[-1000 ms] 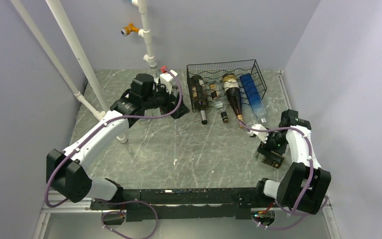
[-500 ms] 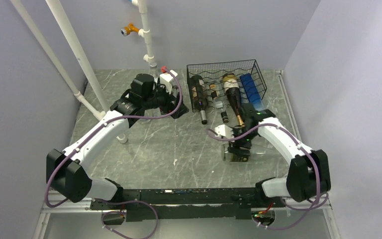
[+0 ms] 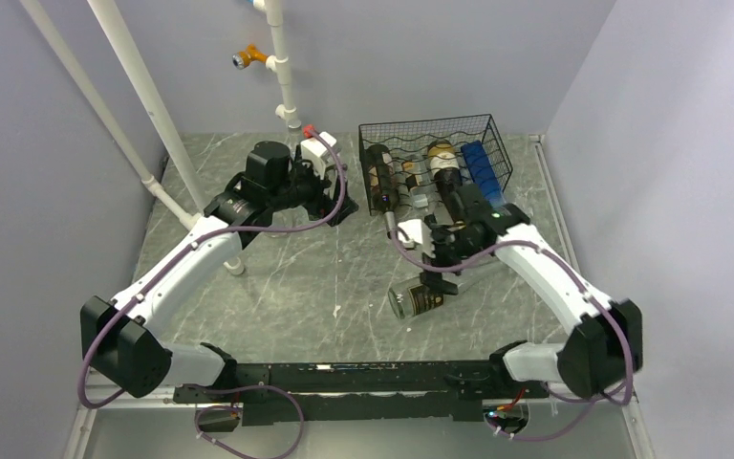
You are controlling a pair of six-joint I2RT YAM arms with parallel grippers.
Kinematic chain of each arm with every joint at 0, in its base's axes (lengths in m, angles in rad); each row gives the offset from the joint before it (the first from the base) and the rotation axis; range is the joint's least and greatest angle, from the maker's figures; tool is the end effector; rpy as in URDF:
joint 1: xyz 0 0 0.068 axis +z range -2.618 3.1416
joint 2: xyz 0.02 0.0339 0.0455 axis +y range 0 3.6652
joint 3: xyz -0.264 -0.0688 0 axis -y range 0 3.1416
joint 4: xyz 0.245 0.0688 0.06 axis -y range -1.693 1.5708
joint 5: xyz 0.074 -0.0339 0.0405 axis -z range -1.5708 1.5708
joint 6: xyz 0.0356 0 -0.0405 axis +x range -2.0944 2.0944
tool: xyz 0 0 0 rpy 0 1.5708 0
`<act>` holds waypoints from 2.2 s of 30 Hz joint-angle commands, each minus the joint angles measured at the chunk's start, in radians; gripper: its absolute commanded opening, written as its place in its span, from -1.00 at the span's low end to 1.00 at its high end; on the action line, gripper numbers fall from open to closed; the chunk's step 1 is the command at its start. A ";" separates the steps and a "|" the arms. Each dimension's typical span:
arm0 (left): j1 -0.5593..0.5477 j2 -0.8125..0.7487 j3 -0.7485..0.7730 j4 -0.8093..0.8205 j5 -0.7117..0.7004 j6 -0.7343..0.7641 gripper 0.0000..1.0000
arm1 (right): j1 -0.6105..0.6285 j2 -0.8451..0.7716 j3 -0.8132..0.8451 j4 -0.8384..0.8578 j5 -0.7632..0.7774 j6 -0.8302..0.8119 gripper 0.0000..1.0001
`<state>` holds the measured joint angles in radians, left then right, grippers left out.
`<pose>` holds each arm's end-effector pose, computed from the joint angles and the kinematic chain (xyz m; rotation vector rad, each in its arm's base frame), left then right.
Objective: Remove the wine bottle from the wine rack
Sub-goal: Move the wine bottle to the center of the board, then pick up the wine bottle from the center of the board.
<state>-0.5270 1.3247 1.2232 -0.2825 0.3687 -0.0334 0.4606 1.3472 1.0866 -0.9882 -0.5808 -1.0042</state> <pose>0.2571 -0.1644 0.3642 0.7263 1.8619 -0.7252 0.2121 0.1271 0.2673 -1.8396 1.8563 0.6377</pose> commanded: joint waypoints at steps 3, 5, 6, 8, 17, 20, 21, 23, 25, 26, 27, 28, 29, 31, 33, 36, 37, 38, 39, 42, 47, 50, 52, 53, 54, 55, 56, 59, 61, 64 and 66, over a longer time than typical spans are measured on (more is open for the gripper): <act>-0.005 0.012 0.015 0.032 0.056 0.021 0.99 | -0.249 -0.168 -0.141 -0.102 -0.118 -0.338 0.99; -0.008 0.022 0.018 0.032 0.075 0.021 0.99 | -0.360 -0.171 -0.178 -0.105 -0.118 -0.478 0.99; -0.010 0.023 0.017 0.032 0.081 0.021 0.99 | -0.420 -0.158 -0.188 -0.100 -0.096 -0.531 0.99; -0.016 0.023 0.014 0.032 0.086 0.021 0.99 | -0.494 -0.109 -0.182 -0.112 -0.054 -0.621 0.99; -0.035 0.022 0.016 0.028 0.103 0.070 0.99 | -0.659 0.127 -0.089 -0.160 -0.014 -0.884 0.98; -0.037 0.020 0.015 0.029 0.109 0.072 0.99 | -0.663 0.150 -0.128 -0.072 0.044 -0.898 0.97; -0.037 0.019 0.016 0.029 0.112 0.072 0.99 | -0.663 0.157 -0.140 -0.043 0.060 -0.902 0.96; -0.038 0.019 0.016 0.028 0.114 0.074 0.99 | -0.663 0.180 -0.146 -0.017 0.088 -0.910 0.93; -0.042 0.019 0.014 0.028 0.115 0.079 0.99 | -0.663 0.203 -0.145 -0.010 0.109 -0.921 0.85; -0.043 0.019 0.015 0.028 0.113 0.081 0.99 | -0.663 0.207 -0.147 -0.006 0.117 -0.930 0.79; -0.044 0.020 0.014 0.027 0.113 0.082 0.99 | -0.663 0.207 -0.152 -0.004 0.121 -0.937 0.74; -0.044 0.021 0.014 0.026 0.113 0.082 0.99 | -0.663 0.204 -0.160 -0.002 0.125 -0.949 0.69; -0.044 0.021 0.015 0.026 0.114 0.082 0.99 | -0.663 0.197 -0.170 -0.001 0.127 -0.965 0.64; -0.046 0.022 0.014 0.028 0.118 0.082 0.99 | -0.663 0.183 -0.191 -0.003 0.124 -0.993 0.54; -0.048 0.025 0.014 0.026 0.118 0.082 0.99 | -0.662 0.173 -0.208 -0.011 0.124 -1.020 0.45; -0.052 0.030 0.014 0.023 0.110 0.089 0.99 | -0.662 0.157 -0.227 -0.010 0.129 -1.040 0.26; -0.054 0.032 0.015 0.022 0.110 0.091 0.99 | -0.662 0.151 -0.231 -0.012 0.129 -1.043 0.20; -0.055 0.034 0.013 0.022 0.110 0.092 0.99 | -0.662 0.144 -0.232 -0.019 0.130 -1.047 0.11; -0.057 0.036 0.014 0.021 0.110 0.093 0.99 | -0.662 0.136 -0.230 -0.032 0.131 -1.054 -0.01; -0.066 0.043 0.015 0.017 0.115 0.101 0.99 | -0.662 0.101 -0.214 -0.086 0.137 -1.067 -0.53; -0.080 0.059 0.018 0.018 0.187 0.104 0.99 | -0.662 -0.046 -0.203 -0.160 0.149 -1.114 -1.00; -0.085 0.072 0.017 0.028 0.277 0.094 0.99 | -0.658 -0.135 -0.166 -0.232 0.131 -1.131 -1.00; -0.084 0.078 0.009 0.060 0.355 0.071 0.99 | -0.652 -0.185 -0.125 -0.283 0.119 -1.136 -1.00; -0.085 0.083 0.007 0.073 0.395 0.060 0.99 | -0.648 -0.207 -0.103 -0.302 0.116 -1.139 -1.00; -0.085 0.090 0.006 0.088 0.438 0.046 0.99 | -0.643 -0.228 -0.081 -0.323 0.113 -1.144 -1.00; -0.085 0.097 0.006 0.101 0.472 0.022 0.99 | -0.636 -0.246 -0.059 -0.342 0.111 -1.151 -1.00; -0.085 0.105 0.005 0.121 0.503 -0.008 0.99 | -0.629 -0.262 -0.037 -0.360 0.109 -1.158 -1.00; -0.085 0.131 -0.004 0.186 0.590 -0.072 0.99 | -0.595 -0.292 0.037 -0.413 0.102 -1.173 -1.00; -0.091 0.152 -0.012 0.231 0.646 -0.101 0.99 | -0.569 -0.301 0.085 -0.436 0.096 -1.176 -1.00; -0.112 0.168 -0.039 0.313 0.673 -0.116 0.99 | -0.532 -0.305 0.156 -0.459 0.084 -1.176 -1.00; -0.132 0.174 -0.063 0.386 0.673 -0.133 0.99 | -0.509 -0.301 0.185 -0.472 0.075 -1.181 -1.00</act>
<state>-0.6247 1.4891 1.1957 -0.0742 0.9428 -0.1158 -0.0864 1.0676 1.1645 -1.3998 -0.3794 -2.0674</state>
